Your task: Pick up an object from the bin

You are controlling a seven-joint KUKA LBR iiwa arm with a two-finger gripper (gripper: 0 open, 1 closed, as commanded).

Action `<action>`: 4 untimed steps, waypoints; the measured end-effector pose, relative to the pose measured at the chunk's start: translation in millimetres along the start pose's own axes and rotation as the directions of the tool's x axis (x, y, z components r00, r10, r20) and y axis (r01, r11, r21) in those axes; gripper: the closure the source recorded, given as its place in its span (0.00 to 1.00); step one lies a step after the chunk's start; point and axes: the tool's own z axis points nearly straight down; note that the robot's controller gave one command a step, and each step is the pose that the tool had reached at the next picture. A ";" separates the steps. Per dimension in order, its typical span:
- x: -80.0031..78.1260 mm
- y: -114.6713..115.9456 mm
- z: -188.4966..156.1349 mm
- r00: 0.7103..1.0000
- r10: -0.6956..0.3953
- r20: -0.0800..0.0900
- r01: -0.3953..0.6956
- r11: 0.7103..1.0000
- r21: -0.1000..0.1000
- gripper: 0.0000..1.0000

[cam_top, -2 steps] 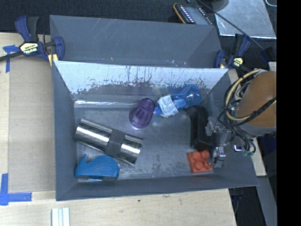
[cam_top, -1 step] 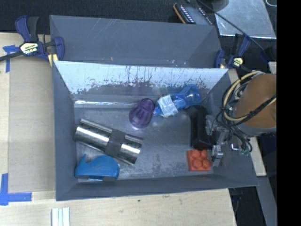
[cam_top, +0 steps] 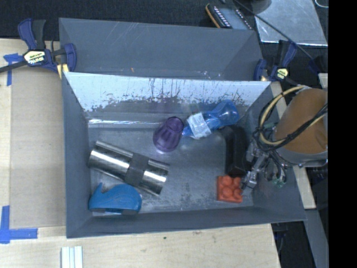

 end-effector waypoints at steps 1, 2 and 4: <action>-5.4 -8.4 10.8 0.969 -0.246 0.010 0.246 0.969 -0.007 1.00; -5.4 -8.3 10.8 0.969 -0.246 0.010 0.246 0.969 -0.007 1.00; 1.8 6.5 -34.6 0.966 -0.259 0.015 0.259 0.966 -0.005 1.00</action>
Offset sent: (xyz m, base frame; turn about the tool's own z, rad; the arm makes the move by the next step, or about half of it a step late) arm 0.0000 0.0000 0.0000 0.0000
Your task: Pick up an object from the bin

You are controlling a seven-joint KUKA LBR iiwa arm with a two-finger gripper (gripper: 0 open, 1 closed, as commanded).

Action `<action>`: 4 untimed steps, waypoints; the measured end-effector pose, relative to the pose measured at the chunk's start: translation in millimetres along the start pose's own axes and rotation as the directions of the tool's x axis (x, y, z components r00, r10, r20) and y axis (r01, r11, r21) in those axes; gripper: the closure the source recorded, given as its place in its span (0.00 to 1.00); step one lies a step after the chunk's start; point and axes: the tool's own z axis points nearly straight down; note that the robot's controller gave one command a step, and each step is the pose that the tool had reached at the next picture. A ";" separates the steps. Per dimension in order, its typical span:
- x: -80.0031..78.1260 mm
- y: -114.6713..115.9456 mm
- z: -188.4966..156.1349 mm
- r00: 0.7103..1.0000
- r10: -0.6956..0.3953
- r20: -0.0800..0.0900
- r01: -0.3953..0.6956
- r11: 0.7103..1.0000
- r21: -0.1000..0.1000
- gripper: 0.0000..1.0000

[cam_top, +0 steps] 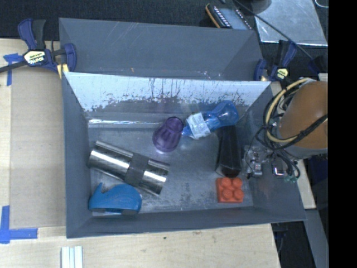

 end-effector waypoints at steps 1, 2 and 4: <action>15.8 16.8 40.5 0.999 -0.047 0.020 0.047 0.999 0.011 1.00; 15.1 47.4 42.6 0.955 0.295 0.008 -0.295 0.955 0.010 1.00; 5.6 15.8 28.1 0.996 0.080 0.031 -0.080 0.997 0.012 1.00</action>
Offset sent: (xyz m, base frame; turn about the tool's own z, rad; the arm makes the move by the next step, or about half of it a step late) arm -0.0080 0.0575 -0.0462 0.2950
